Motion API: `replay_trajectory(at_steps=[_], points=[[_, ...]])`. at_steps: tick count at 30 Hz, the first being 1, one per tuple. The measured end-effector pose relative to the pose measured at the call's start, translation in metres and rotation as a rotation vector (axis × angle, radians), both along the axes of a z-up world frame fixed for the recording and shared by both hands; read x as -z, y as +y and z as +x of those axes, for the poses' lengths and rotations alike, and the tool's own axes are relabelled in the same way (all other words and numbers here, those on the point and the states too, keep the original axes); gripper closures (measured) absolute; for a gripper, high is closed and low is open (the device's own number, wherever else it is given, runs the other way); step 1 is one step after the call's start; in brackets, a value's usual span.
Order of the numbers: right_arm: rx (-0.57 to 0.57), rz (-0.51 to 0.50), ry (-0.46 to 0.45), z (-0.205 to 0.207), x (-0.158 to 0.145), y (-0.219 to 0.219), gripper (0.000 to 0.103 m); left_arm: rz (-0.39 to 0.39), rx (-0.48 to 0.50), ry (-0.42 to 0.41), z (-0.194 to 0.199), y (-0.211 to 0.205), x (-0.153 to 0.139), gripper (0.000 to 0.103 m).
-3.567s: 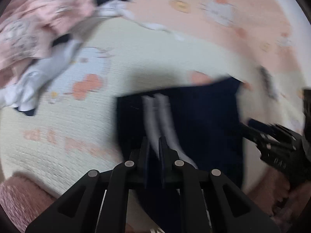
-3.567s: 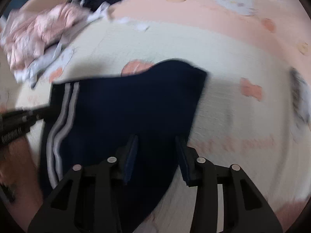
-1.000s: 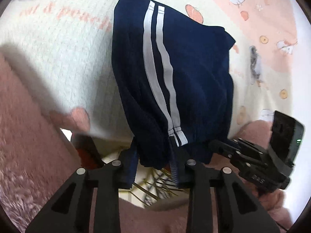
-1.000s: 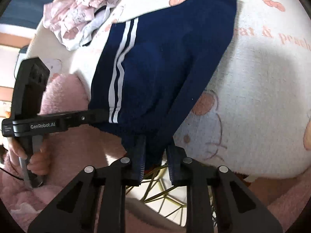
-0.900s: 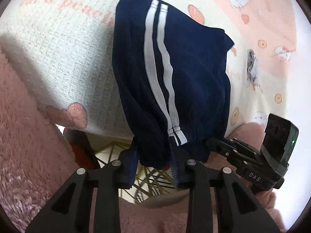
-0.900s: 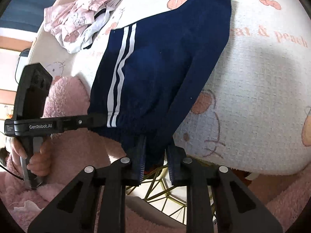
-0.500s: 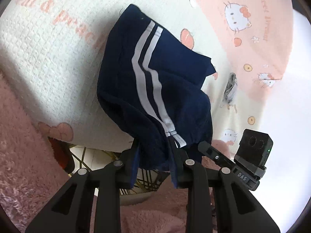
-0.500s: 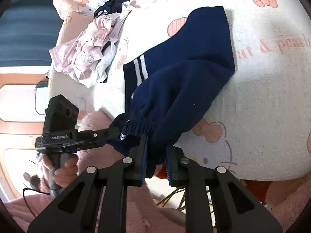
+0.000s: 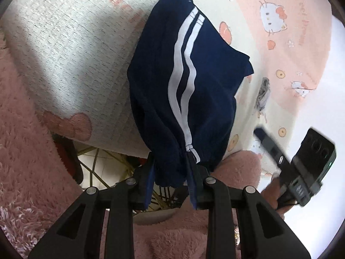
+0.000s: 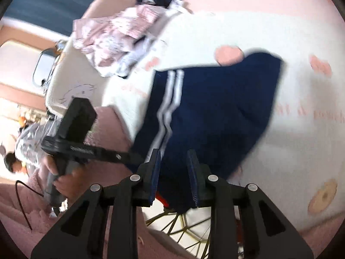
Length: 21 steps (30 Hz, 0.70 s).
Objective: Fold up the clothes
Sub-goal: 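Fold the pants over again with both grippers toward the waistband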
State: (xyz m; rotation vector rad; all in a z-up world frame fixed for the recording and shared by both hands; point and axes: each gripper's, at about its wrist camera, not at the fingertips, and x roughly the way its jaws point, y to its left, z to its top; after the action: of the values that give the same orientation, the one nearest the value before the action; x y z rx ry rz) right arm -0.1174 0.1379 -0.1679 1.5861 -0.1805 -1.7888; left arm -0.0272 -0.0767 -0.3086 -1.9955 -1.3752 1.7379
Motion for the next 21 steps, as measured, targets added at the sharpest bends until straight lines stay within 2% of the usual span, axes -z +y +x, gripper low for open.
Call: replay_trajectory(at_steps=[2,4,7,9,14,16,19,21], points=[[-0.002,0.019,0.043,-0.009,0.000,-0.010,0.075,0.012,-0.003,0.007,-0.005,0.008,-0.006,0.076],[-0.004,0.087,0.033,-0.016,0.023,-0.021,0.075,0.047,-0.030,0.007,-0.002,0.009,-0.006,0.076],[-0.038,0.228,-0.035,-0.014,0.070,-0.031,0.075,0.130,-0.087,0.023,-0.001,0.003,-0.010,0.076],[-0.054,0.238,-0.045,-0.007,0.086,-0.030,0.075,0.173,-0.121,0.034,0.002,0.003,-0.011,0.076],[-0.019,0.186,-0.061,-0.013,0.079,-0.018,0.074,0.342,-0.259,0.041,-0.019,-0.008,-0.006,0.077],[0.049,0.163,-0.018,-0.019,0.063,-0.003,0.074,0.361,-0.297,0.053,-0.036,-0.015,-0.006,0.077],[0.207,0.167,0.127,-0.022,0.028,0.030,0.071,0.358,-0.332,0.062,-0.061,-0.027,0.000,0.077],[0.188,0.192,0.187,-0.016,0.013,0.036,0.070,0.314,-0.331,0.053,-0.075,-0.033,0.006,0.077]])
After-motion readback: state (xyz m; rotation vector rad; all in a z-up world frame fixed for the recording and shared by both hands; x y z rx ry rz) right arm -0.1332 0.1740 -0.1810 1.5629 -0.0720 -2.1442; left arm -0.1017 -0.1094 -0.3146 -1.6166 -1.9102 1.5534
